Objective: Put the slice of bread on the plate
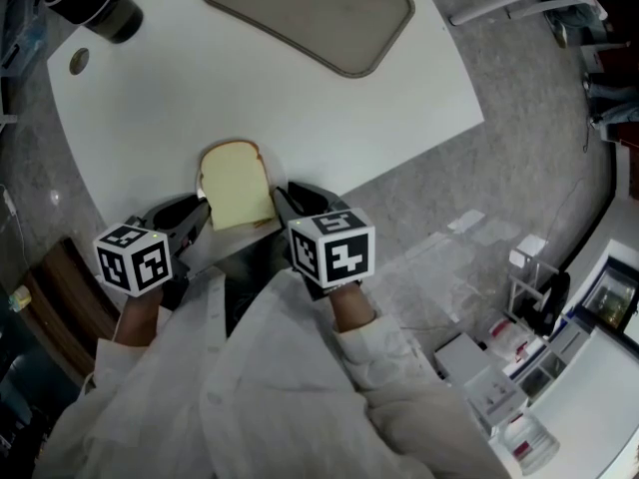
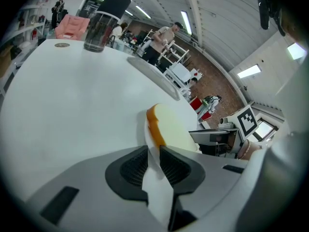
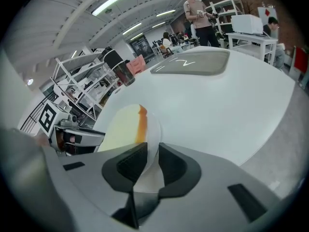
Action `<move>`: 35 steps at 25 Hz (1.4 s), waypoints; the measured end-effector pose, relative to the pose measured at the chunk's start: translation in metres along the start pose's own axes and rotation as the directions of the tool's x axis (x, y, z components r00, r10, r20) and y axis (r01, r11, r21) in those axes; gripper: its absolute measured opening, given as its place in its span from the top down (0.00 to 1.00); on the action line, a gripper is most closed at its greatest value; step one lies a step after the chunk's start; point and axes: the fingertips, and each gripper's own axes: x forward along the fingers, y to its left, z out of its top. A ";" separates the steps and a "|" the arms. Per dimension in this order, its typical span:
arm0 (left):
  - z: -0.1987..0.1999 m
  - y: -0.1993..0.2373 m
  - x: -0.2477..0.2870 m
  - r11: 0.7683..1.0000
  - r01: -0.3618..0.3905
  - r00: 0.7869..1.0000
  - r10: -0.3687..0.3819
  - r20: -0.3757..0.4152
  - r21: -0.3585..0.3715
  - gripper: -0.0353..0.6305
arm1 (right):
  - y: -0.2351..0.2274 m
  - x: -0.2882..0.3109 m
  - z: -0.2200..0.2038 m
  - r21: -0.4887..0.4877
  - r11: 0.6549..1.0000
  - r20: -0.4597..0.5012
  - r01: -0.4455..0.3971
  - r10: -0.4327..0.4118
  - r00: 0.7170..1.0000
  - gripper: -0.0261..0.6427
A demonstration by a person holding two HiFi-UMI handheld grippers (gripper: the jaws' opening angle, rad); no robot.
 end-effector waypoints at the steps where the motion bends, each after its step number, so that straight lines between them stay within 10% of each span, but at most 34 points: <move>1: 0.001 -0.001 0.001 1.000 0.002 1.000 -0.002 0.001 -0.001 0.82 | 0.000 -0.001 0.001 0.004 1.000 0.003 0.001 -0.001 1.000 0.84; 35: 0.100 -0.028 0.036 0.998 0.030 0.994 -0.036 0.103 0.061 0.82 | -0.046 -0.023 0.092 0.061 0.998 0.129 -0.015 0.007 0.992 0.85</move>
